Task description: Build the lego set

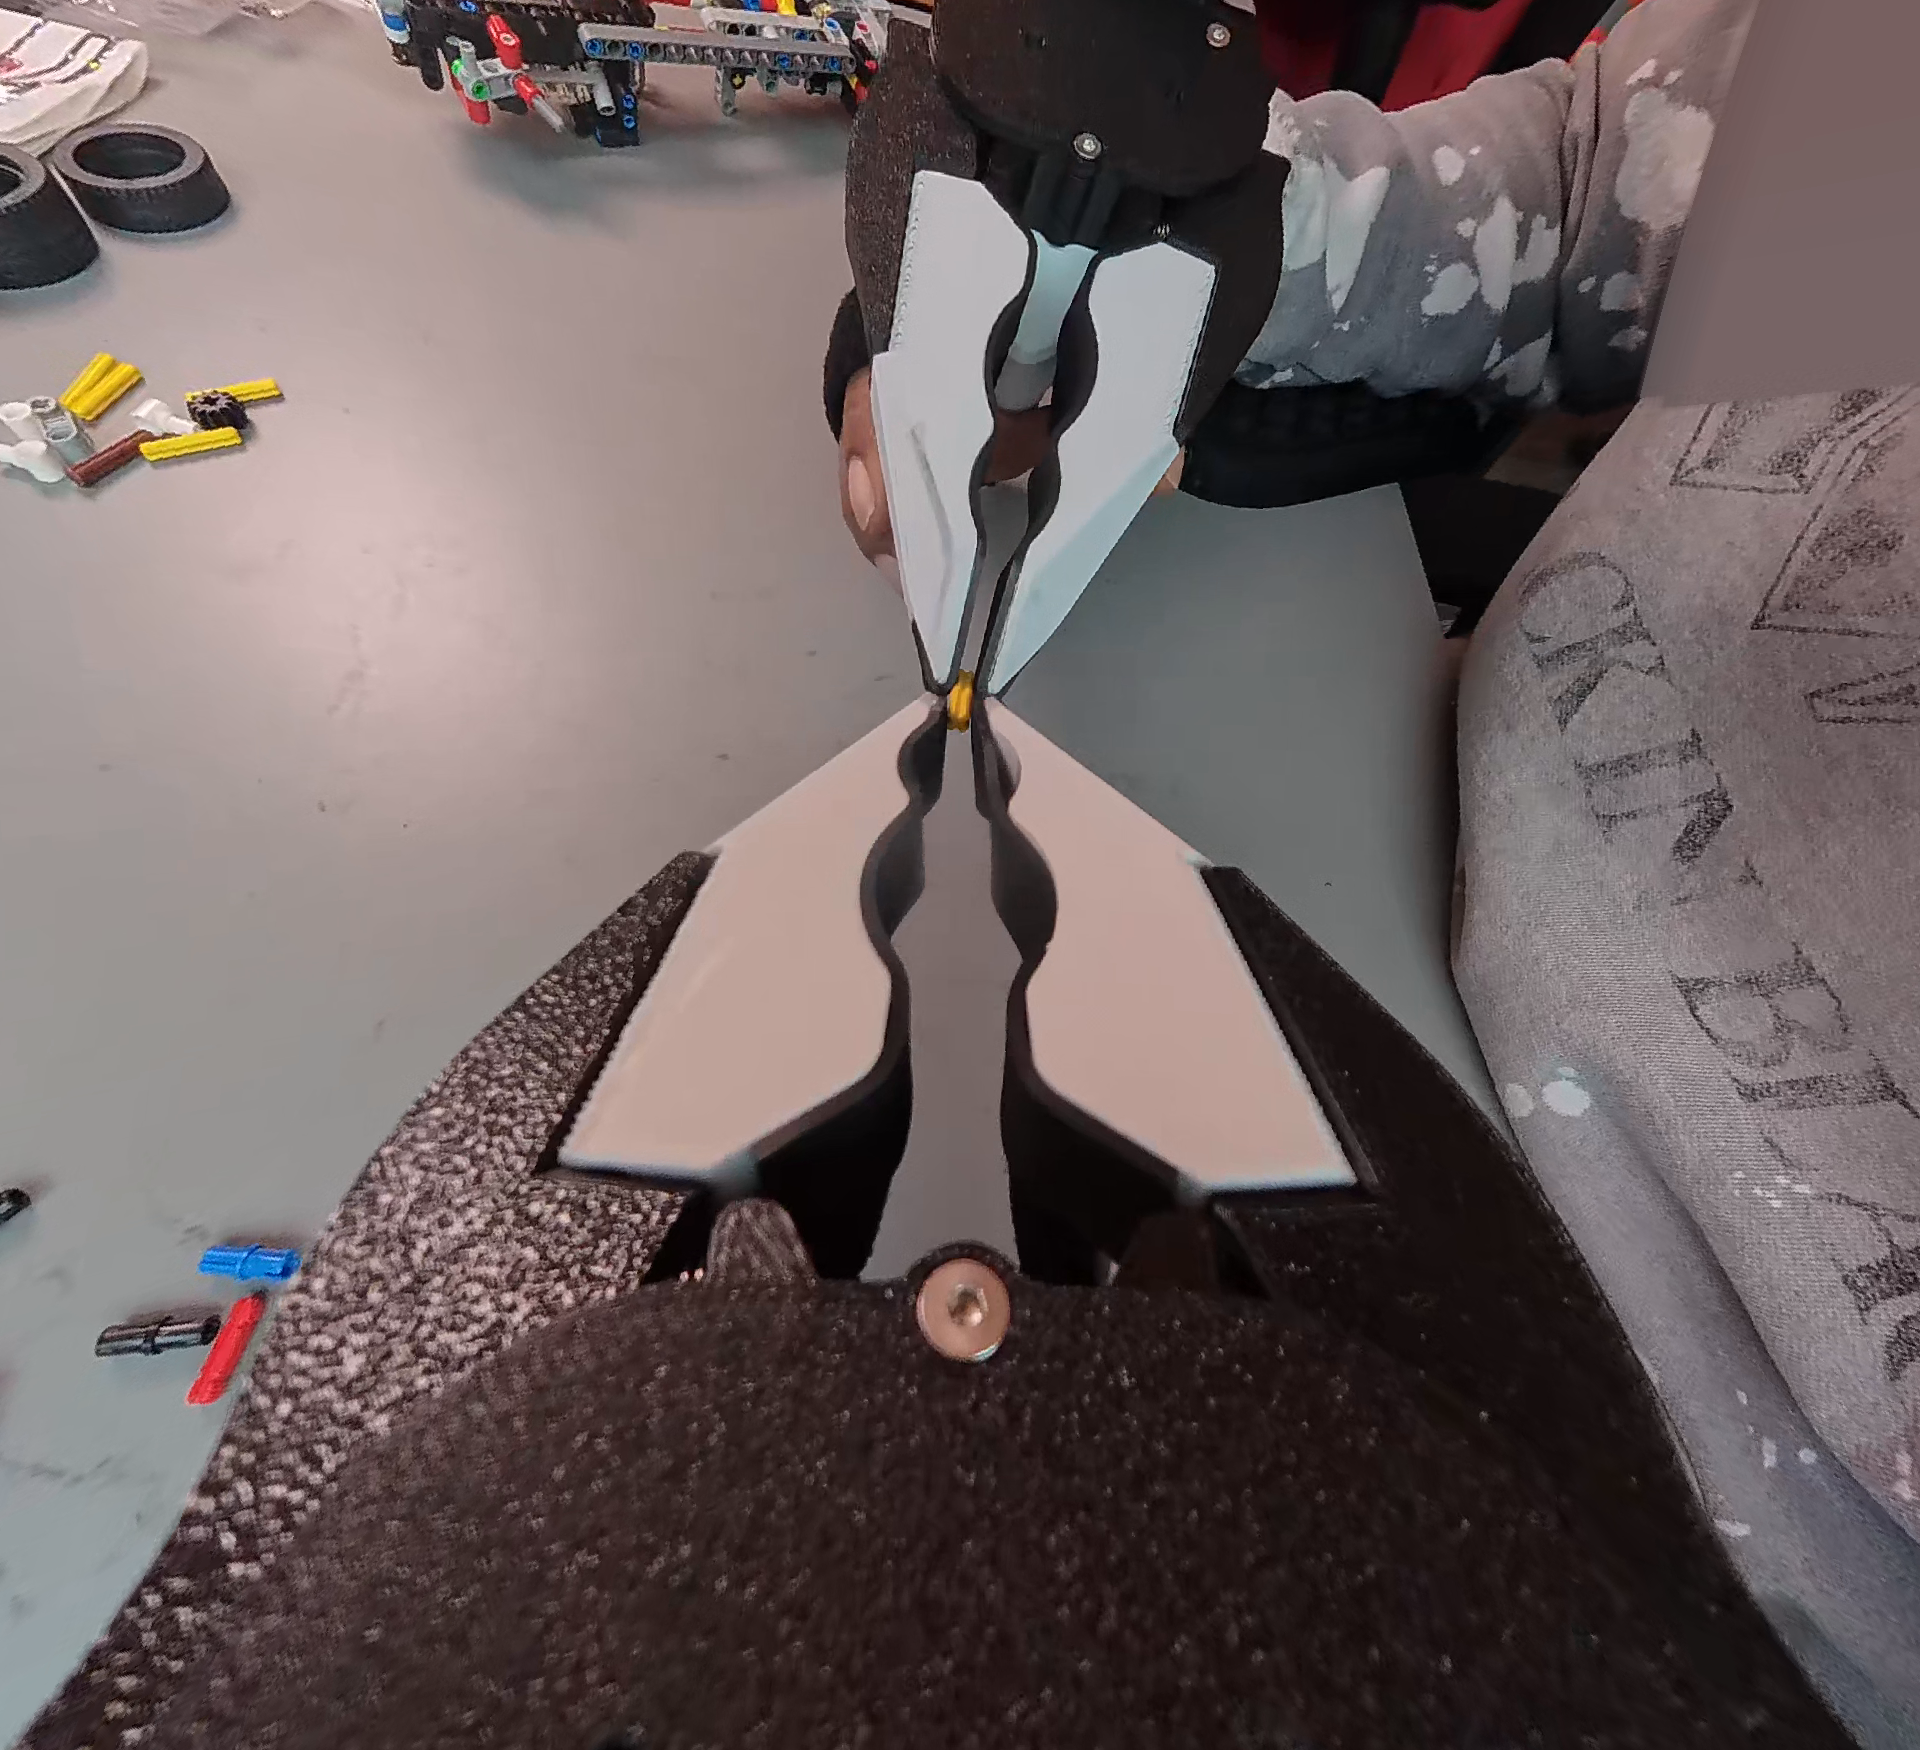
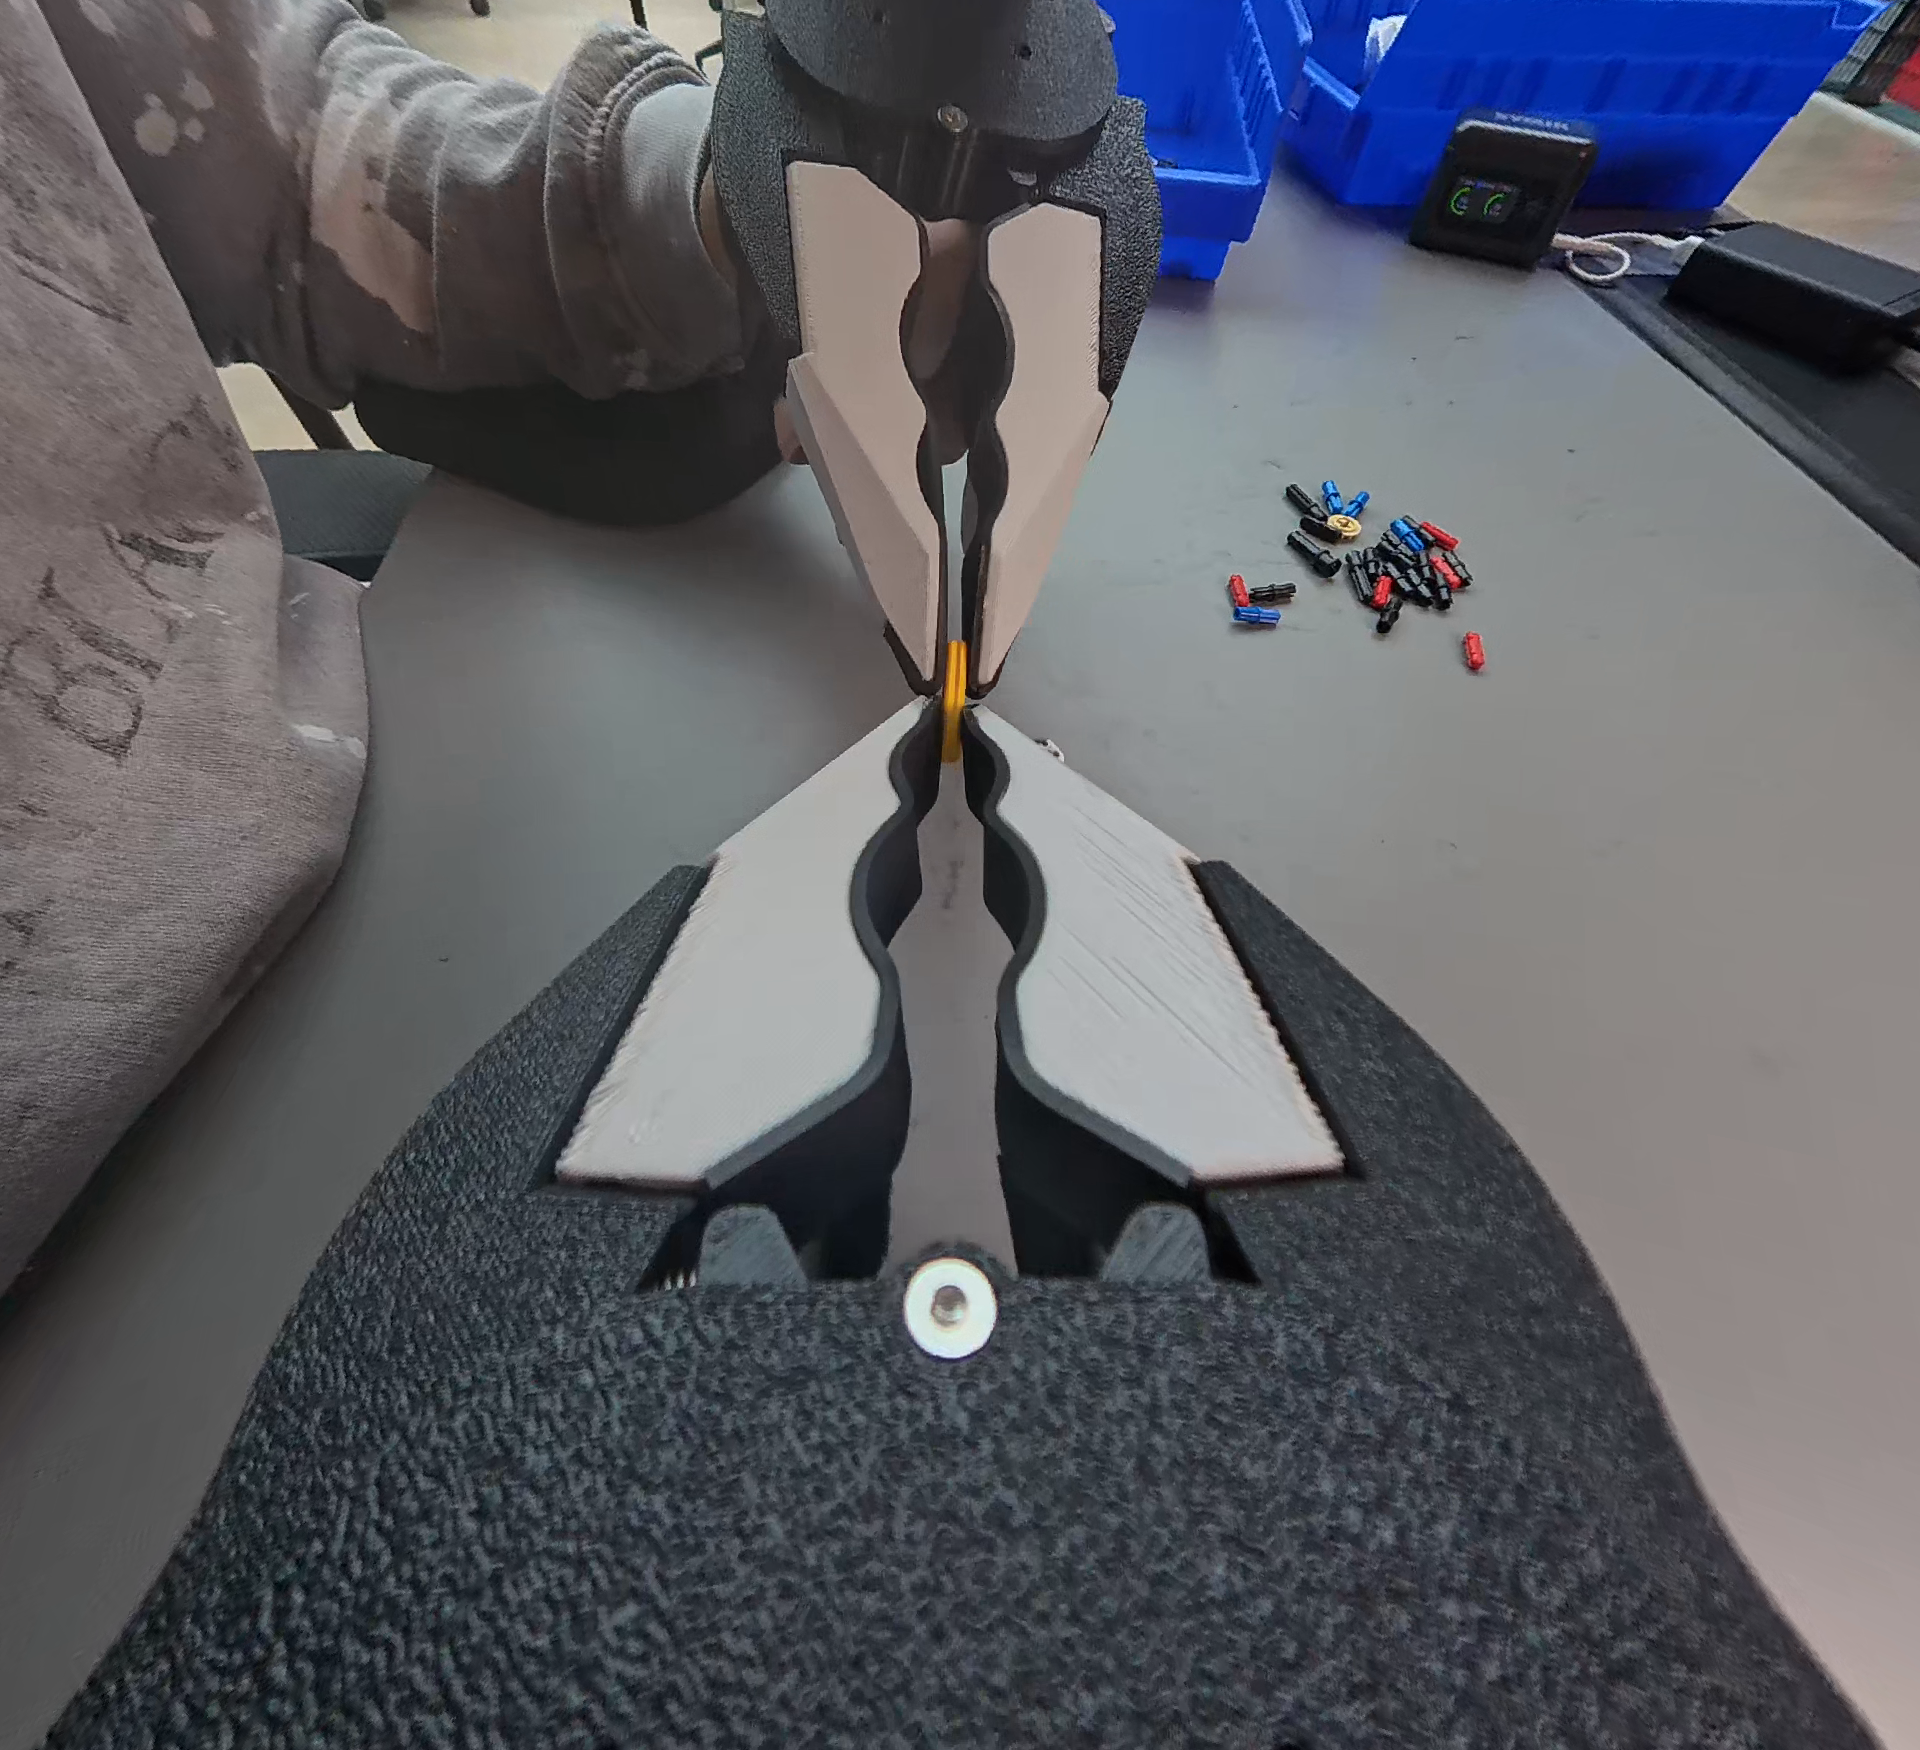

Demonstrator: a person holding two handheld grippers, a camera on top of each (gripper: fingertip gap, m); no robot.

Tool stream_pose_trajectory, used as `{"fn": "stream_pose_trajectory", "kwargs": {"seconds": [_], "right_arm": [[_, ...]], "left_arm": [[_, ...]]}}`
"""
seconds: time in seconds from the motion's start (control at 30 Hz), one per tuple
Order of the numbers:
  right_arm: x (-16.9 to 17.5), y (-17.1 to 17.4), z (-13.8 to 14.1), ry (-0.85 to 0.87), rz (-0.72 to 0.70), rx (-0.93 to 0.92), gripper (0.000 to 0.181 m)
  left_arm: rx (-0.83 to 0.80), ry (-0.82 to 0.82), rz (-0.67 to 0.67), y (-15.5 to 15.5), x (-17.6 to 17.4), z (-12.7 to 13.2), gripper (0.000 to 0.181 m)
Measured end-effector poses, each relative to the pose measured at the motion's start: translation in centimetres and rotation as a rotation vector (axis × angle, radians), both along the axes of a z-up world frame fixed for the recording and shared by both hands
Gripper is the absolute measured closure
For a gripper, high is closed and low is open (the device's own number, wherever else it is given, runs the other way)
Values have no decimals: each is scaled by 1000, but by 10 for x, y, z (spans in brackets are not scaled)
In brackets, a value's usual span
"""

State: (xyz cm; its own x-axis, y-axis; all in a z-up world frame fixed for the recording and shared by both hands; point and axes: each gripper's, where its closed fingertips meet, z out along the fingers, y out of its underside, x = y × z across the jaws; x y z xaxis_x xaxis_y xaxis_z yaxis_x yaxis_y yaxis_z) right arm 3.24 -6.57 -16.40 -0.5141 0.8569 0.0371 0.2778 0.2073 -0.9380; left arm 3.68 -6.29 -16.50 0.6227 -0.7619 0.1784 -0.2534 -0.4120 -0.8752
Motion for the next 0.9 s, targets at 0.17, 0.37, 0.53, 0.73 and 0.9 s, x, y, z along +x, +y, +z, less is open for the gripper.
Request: {"fn": "stream_pose_trajectory", "kwargs": {"seconds": [0.17, 0.37, 0.53, 0.73, 0.9], "right_arm": [[1, 1, 20, 120, -10, -29, 178], [3, 1, 49, 328, -54, 64, 158], [0, -2, 57, 430, -105, 211, 165], [1, -4, 57, 451, -108, 277, 174], [1, -4, 56, 451, -109, 284, 177]], "left_arm": [[24, -122, 0, 0, 0, 18, 178], [-16, -384, -13, -2, -2, 44, 178], [-118, -583, -32, -2, 1, 56, 178], [-236, -722, -54, -2, 3, 58, 179], [-282, -755, -54, -2, 5, 56, 179]]}}
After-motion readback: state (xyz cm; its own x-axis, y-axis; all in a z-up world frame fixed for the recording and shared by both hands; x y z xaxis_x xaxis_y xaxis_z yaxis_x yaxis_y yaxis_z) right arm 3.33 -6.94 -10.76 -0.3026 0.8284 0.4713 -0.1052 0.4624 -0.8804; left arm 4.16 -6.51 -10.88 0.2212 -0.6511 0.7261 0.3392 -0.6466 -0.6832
